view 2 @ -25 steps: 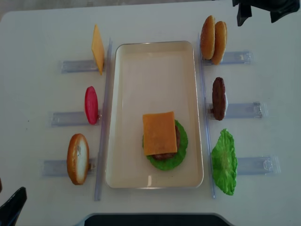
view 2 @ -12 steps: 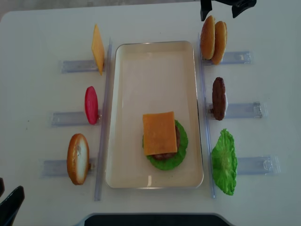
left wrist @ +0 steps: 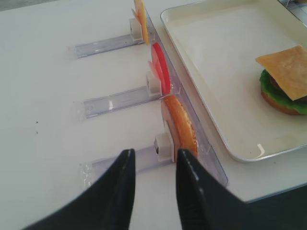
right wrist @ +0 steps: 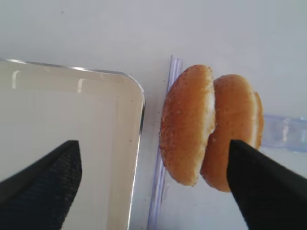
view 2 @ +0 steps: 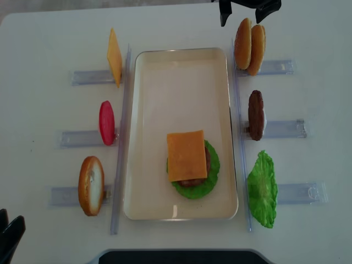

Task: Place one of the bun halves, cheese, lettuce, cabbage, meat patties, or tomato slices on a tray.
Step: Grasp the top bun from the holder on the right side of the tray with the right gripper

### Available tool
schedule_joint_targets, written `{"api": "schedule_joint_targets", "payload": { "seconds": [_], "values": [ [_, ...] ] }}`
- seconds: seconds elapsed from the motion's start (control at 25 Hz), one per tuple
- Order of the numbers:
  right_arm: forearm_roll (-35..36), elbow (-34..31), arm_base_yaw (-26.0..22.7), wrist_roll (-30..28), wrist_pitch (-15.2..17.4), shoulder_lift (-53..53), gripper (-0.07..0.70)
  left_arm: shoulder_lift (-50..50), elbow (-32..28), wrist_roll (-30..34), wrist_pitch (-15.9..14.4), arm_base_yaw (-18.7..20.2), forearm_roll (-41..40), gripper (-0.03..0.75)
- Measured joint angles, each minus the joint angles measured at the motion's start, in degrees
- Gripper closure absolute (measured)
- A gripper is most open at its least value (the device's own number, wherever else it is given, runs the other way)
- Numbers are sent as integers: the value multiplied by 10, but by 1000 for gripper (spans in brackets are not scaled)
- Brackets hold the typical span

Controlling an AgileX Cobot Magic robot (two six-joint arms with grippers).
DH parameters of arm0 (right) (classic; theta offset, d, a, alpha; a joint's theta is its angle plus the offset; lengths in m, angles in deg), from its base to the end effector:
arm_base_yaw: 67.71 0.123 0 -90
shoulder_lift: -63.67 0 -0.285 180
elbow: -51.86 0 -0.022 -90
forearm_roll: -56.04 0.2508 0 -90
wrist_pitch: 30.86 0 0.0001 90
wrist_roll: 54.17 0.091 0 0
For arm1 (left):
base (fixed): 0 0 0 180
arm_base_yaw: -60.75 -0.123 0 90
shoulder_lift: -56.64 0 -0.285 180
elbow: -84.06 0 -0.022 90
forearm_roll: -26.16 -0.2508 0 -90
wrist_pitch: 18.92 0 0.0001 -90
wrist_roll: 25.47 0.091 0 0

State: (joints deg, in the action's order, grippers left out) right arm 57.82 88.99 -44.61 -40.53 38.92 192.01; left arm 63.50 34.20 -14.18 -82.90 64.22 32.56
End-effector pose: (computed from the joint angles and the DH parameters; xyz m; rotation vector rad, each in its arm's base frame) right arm 0.4198 0.1820 0.2772 -0.2251 2.8212 0.1909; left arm -0.0080 -0.0087 0.2669 0.2784 2.0831 -0.0530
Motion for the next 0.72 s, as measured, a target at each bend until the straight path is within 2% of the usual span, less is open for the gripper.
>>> {"api": "schedule_joint_targets", "payload": {
  "seconds": [0.72],
  "values": [
    [-18,3,-11,-21,1,30,49,0,0,0,0,0,0,687]
  ]
}}
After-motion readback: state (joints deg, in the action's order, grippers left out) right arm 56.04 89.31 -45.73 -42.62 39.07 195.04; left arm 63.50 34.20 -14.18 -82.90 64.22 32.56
